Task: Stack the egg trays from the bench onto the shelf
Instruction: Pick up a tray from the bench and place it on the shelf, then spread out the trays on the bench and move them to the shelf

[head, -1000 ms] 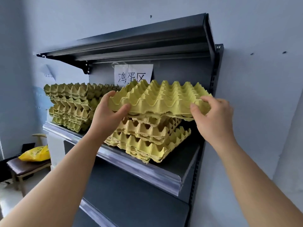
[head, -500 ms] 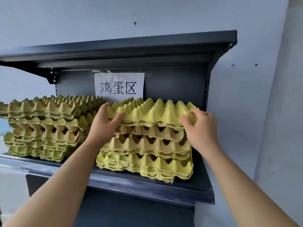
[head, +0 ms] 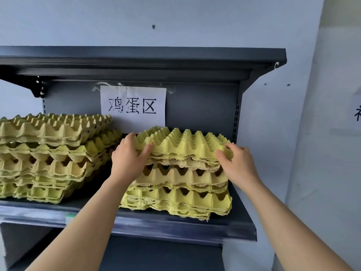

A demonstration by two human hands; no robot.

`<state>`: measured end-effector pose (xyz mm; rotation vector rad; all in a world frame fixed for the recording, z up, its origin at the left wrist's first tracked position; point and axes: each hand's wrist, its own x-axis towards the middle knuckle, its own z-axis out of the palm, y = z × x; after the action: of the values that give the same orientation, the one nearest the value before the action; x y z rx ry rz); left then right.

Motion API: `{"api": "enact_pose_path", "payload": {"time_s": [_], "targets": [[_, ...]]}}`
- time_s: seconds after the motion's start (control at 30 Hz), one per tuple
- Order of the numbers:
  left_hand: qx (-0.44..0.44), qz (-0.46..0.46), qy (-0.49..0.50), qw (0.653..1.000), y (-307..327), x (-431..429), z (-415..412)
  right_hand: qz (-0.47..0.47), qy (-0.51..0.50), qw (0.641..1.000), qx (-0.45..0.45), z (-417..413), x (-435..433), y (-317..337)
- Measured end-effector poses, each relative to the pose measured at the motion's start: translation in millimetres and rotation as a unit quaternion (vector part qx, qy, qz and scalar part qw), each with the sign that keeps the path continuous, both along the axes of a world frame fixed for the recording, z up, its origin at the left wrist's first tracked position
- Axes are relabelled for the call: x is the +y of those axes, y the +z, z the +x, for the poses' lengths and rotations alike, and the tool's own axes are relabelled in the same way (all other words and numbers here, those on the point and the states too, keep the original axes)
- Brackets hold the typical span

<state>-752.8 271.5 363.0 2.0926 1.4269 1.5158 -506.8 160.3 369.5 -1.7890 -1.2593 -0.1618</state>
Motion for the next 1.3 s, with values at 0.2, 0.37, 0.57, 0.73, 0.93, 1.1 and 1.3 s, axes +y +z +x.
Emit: {"api": "enact_pose_path", "payload": {"time_s": [0.2,0.37,0.57,0.73,0.93,1.1,1.3], "targets": [[0.011,0.199,0.034,0.979,-22,-28,12,0.040,-0.010,0.997,-0.072,1,-25,-6],[0.040,0.216,-0.081,0.972,-58,-71,45,0.061,-0.027,0.988,-0.142,11,-70,-38],[0.085,0.187,-0.210,0.956,-121,-125,105,0.009,-0.073,0.987,-0.145,54,-142,-106],[0.128,0.138,-0.298,0.936,-177,-168,175,-0.079,-0.117,0.986,-0.093,108,-206,-167],[0.195,0.054,-0.343,0.917,-252,-220,269,-0.166,-0.147,0.972,-0.078,188,-272,-236],[0.239,-0.039,-0.345,0.907,-318,-250,338,-0.239,-0.139,0.960,-0.047,260,-305,-292],[0.287,-0.157,-0.304,0.895,-404,-255,382,-0.300,-0.115,0.947,-0.015,325,-307,-362]]}}
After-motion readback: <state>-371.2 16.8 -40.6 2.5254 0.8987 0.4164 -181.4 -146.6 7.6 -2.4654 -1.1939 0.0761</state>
